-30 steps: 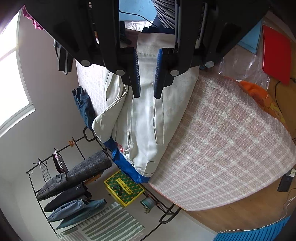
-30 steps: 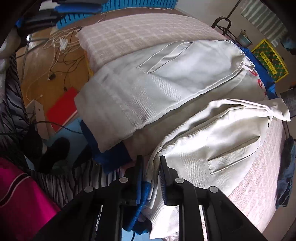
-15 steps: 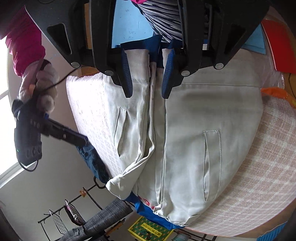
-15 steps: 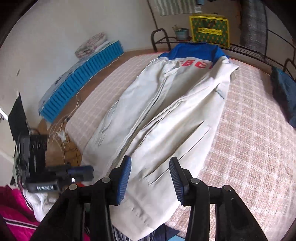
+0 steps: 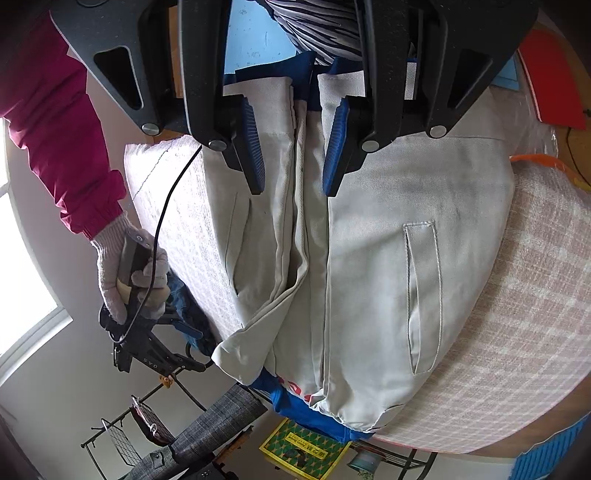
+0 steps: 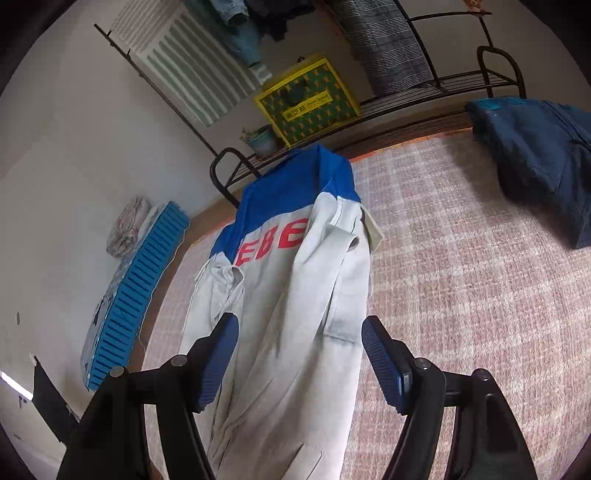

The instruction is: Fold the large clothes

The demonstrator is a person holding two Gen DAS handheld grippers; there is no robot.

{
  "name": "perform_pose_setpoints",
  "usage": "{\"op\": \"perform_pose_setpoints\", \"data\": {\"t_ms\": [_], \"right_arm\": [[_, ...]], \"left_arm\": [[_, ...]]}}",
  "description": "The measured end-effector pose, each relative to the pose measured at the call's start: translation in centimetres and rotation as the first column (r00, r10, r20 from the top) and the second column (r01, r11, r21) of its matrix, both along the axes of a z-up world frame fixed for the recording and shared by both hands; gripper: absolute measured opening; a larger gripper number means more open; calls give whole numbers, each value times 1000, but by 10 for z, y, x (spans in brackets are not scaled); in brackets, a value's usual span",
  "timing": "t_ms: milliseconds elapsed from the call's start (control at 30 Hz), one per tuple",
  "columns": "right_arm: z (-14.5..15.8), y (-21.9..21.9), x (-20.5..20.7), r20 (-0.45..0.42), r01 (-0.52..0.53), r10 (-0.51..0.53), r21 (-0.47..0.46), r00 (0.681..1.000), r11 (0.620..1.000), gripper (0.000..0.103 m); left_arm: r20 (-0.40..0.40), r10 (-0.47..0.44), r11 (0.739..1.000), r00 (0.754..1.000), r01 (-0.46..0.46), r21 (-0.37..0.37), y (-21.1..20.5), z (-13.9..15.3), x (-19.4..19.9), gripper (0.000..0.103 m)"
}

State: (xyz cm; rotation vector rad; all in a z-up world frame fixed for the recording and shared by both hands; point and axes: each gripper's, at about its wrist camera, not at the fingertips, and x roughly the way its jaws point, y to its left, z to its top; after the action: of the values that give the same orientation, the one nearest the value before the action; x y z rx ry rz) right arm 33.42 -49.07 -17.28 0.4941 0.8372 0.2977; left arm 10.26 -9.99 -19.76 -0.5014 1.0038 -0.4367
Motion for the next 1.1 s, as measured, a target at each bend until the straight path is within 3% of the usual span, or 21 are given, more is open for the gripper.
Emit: {"op": "perform_pose_setpoints", "data": {"t_ms": [133,167,300,367,567,733,800,867,967,1000,1100], "right_arm": [[-13,-1,39,-32,35,-34,30,999,999,72],[-17,1,48,-48,31,-29,31,998,999,67],[-27,20,77,-94,-4,3,-5,996,1000,18],[-21,35,84,-79,-38,35,-40,996,998,10],[-13,102,113,-79,-162,150,-188,986,969,7],[-54,156,141,-180,-235,190,-275,965,932,9],[-66,166,145,-228,-269,206,-290,952,918,30],[-55,162,138,-201,-286,241,-242,950,927,36],[-22,132,118,-95,-302,295,-68,951,951,36],[-12,119,111,-50,-290,288,-34,956,956,31],[-1,92,102,-39,-174,170,-130,985,976,21]], "left_arm": [[9,30,1000,1000,-30,3,11,3,5,31],[9,37,999,999,-37,1,14,4,7,31],[4,61,998,998,-61,-10,24,2,11,31],[-3,70,997,998,-70,-22,28,0,13,31],[-14,83,996,996,-83,-27,35,-4,15,31],[-25,106,994,994,-107,-14,42,-8,16,31],[-27,119,993,993,-119,-15,46,-8,17,31],[-15,126,992,992,-127,-18,50,-5,16,31],[-1,125,992,992,-125,-23,51,-2,16,31],[3,122,992,993,-122,-25,51,-1,16,31],[4,107,994,994,-107,-29,47,0,17,31]]}}
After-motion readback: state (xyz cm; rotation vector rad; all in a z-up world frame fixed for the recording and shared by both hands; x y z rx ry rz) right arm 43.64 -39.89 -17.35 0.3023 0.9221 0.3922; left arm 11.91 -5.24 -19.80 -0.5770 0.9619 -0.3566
